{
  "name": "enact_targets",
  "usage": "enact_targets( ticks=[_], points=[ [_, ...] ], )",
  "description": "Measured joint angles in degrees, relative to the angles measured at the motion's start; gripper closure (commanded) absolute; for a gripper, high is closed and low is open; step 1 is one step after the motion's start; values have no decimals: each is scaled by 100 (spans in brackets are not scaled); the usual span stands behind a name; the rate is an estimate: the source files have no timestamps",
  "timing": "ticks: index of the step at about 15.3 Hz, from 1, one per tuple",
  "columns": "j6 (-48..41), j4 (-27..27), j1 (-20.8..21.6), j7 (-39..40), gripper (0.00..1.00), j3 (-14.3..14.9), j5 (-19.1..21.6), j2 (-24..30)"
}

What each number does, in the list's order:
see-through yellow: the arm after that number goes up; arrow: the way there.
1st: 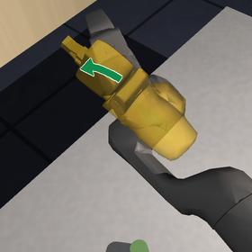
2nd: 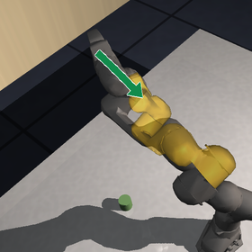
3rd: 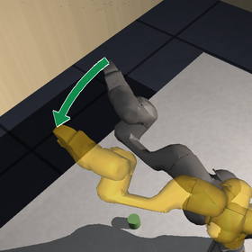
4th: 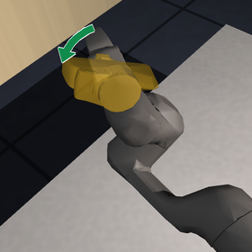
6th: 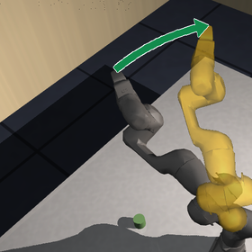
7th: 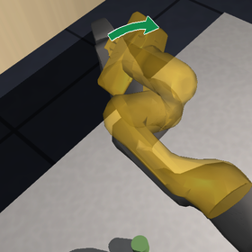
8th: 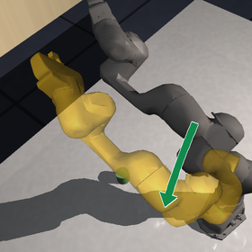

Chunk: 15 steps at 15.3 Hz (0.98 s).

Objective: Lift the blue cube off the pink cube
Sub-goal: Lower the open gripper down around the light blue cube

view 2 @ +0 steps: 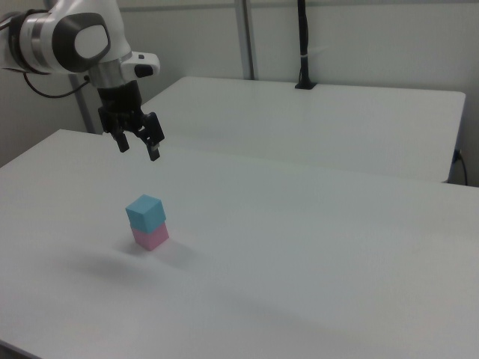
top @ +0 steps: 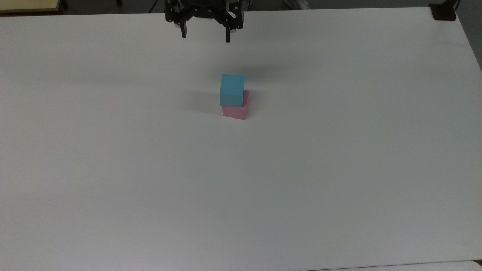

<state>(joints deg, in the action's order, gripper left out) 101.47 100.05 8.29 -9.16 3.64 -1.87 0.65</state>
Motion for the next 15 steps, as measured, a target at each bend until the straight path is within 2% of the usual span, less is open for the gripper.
enact_targets(
  ticks=[9, 15],
  points=[
    [54, 0, 2, 14, 0, -1, 0, -108],
    [556, 223, 166, 53, 0, -74, 9, -648]
  ],
)
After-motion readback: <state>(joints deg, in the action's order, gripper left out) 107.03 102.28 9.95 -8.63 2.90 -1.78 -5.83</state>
